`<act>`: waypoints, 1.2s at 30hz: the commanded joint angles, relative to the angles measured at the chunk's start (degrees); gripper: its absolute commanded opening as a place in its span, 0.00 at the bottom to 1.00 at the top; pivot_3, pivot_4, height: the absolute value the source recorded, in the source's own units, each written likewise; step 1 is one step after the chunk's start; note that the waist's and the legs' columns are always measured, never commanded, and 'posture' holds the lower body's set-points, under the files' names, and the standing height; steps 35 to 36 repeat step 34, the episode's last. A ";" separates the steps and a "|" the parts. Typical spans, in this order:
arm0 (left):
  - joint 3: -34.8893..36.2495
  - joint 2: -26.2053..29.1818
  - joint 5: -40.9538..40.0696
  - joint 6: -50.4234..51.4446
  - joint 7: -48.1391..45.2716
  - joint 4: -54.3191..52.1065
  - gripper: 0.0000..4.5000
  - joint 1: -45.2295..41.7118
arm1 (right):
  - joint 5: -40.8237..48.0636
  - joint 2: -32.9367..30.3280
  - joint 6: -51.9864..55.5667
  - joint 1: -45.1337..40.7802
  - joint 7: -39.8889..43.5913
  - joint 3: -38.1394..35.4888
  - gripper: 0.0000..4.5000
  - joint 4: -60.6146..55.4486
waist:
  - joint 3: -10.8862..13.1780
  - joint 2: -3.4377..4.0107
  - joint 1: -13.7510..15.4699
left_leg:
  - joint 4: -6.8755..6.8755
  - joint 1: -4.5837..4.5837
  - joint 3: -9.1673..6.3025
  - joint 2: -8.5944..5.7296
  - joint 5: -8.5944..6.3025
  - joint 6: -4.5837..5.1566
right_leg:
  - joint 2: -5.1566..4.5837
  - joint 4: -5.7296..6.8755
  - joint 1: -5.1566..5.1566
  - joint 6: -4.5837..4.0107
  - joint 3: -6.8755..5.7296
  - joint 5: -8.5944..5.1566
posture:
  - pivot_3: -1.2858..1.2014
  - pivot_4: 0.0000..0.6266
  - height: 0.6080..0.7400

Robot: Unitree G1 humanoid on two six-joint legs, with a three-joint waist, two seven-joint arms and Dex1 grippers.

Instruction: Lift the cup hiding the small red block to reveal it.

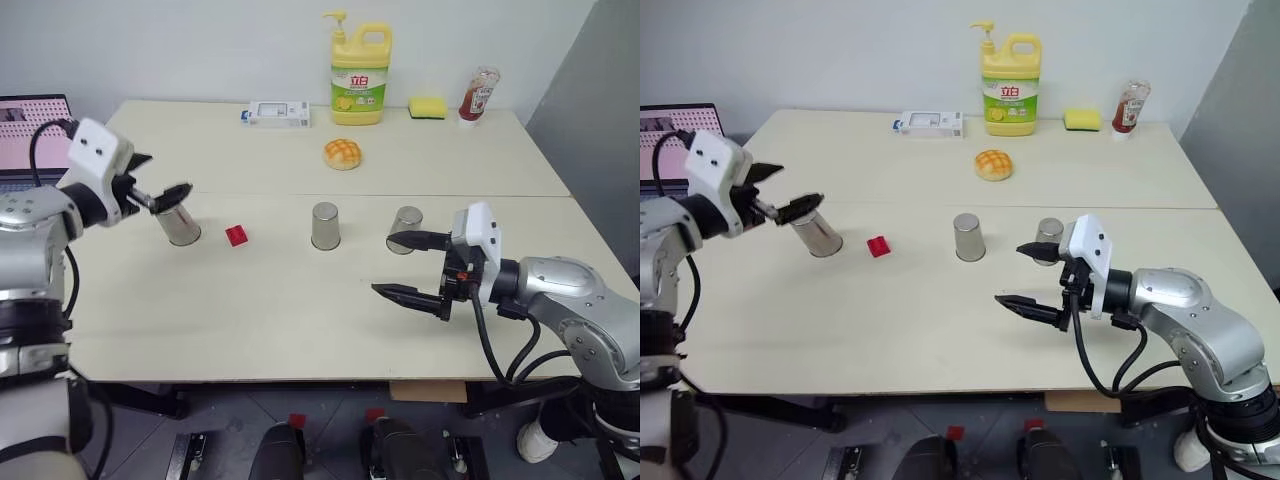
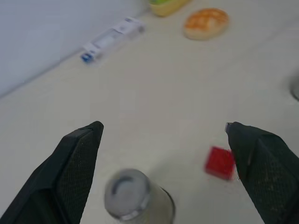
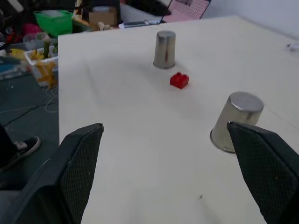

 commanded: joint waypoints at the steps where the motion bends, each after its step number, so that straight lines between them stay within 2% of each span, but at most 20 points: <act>1: 3.02 4.78 -3.64 3.15 -6.10 -7.08 0.99 4.39 | 1.09 -1.99 -0.96 0.74 2.56 -2.65 1.00 -0.15 | 0.00 0.01 0.01 | 0.00 0.00 0.00 0.00 0.00 0.00 | 0.00 0.00 0.00 0.00 0.01 0.00 | 0.52 0.24 1.00; 5: 5.04 8.39 -5.90 4.84 -11.66 -11.49 0.99 12.05 | 1.62 -5.51 0.22 1.70 5.38 -3.53 1.00 0.73 | 0.01 0.02 0.10 | 0.01 0.00 -0.01 -0.01 0.00 0.01 | -0.04 -0.05 0.00 -0.01 0.04 -0.01 | 0.52 0.24 1.00; 9: 6.24 9.42 -6.61 4.61 -12.83 -13.00 0.99 14.76 | 1.64 -7.43 0.00 1.93 6.57 -4.73 1.00 1.93 | 0.03 0.04 0.19 | 0.01 0.01 -0.02 0.00 0.00 0.01 | -0.06 -0.05 0.00 -0.07 0.04 -0.05 | 0.52 0.24 1.00; 36: 6.15 8.59 -8.88 5.38 -12.86 -13.96 0.99 13.64 | 1.51 -9.50 -0.12 4.57 6.57 -9.62 1.00 3.45 | 0.03 0.05 0.17 | -0.04 0.00 0.00 0.01 -0.01 0.02 | -0.04 -0.06 -0.04 -0.10 0.06 -0.07 | 0.52 0.24 1.00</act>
